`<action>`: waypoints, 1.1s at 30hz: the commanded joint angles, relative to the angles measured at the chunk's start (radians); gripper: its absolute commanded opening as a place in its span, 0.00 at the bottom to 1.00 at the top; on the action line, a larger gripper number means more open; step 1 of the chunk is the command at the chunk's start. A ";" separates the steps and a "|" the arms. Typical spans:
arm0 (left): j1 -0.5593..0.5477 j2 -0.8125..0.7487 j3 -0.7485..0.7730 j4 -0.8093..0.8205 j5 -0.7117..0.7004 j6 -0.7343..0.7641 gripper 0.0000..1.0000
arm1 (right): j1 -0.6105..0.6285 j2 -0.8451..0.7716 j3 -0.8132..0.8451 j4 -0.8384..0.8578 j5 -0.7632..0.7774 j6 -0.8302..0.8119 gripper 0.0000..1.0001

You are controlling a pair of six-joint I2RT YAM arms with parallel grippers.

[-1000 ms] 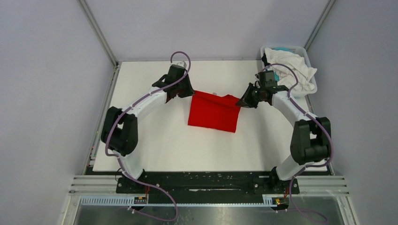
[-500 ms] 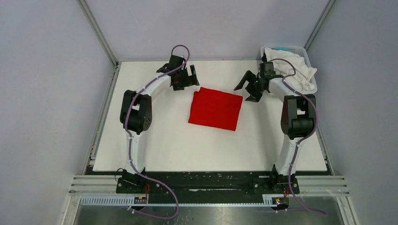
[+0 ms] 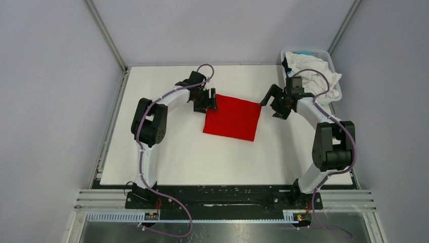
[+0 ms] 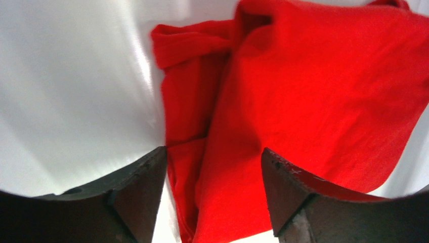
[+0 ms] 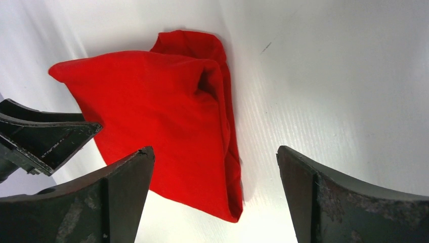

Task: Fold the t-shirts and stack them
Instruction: Fold the long partially folded tshirt into a neat square, then put the neatly folded tshirt into the corner of the board with the left arm

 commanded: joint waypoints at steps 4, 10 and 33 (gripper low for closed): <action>-0.084 0.058 0.137 -0.130 -0.125 0.032 0.03 | 0.001 -0.070 -0.028 0.025 0.041 -0.038 0.99; -0.069 0.000 0.164 -0.217 -0.333 0.079 0.00 | -0.002 -0.094 -0.051 0.025 0.064 -0.043 0.99; 0.378 0.092 0.475 -0.319 -0.719 0.366 0.00 | -0.004 -0.216 -0.122 0.073 0.288 -0.058 1.00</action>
